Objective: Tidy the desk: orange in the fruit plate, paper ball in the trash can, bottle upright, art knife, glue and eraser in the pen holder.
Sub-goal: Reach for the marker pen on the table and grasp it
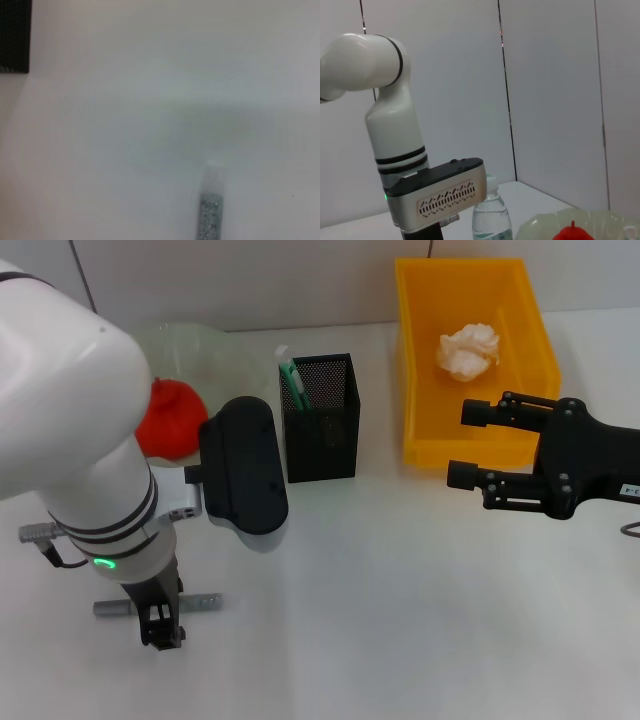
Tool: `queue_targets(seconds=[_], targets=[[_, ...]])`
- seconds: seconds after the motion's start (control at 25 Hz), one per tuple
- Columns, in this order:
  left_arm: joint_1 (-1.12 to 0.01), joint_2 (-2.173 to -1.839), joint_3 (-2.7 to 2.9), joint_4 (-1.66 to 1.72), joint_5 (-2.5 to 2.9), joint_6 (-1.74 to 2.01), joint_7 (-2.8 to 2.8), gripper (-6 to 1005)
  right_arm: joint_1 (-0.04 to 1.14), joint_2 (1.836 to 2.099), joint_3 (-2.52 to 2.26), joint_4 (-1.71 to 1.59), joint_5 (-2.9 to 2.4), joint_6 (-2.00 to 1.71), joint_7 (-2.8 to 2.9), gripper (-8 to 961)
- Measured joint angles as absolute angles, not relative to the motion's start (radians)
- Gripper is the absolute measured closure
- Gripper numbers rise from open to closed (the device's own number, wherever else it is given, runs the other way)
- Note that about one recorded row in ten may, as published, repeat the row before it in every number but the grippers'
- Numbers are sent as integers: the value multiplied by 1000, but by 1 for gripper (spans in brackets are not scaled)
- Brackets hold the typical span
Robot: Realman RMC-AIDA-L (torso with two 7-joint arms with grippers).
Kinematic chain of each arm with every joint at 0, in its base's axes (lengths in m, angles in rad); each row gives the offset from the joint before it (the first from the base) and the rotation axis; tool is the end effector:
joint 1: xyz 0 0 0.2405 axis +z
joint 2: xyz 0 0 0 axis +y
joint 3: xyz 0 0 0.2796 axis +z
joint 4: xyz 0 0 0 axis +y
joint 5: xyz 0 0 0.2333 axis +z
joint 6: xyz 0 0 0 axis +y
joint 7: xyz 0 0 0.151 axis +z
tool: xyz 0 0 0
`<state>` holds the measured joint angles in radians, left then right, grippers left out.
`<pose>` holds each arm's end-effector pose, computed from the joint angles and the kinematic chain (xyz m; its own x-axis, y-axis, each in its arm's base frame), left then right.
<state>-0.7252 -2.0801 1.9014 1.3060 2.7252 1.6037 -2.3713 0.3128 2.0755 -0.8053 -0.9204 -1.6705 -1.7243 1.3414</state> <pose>-0.1634 0.3512 -0.0925 0.6923 0.0670 -0.7185 -0.0409 -0.9904 -0.1318 0.2831 0.3197 0.0403 0.7521 -0.1128 -0.6493 -0.3387 -0.9113 -0.2340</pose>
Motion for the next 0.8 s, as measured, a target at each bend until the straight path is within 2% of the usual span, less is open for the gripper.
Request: queue_targets(seconds=[0.8], targets=[[-752, -2080, 1891, 1243, 2717, 1566, -2358, 497, 314, 2075, -806, -911, -1670, -1724, 1338, 191]])
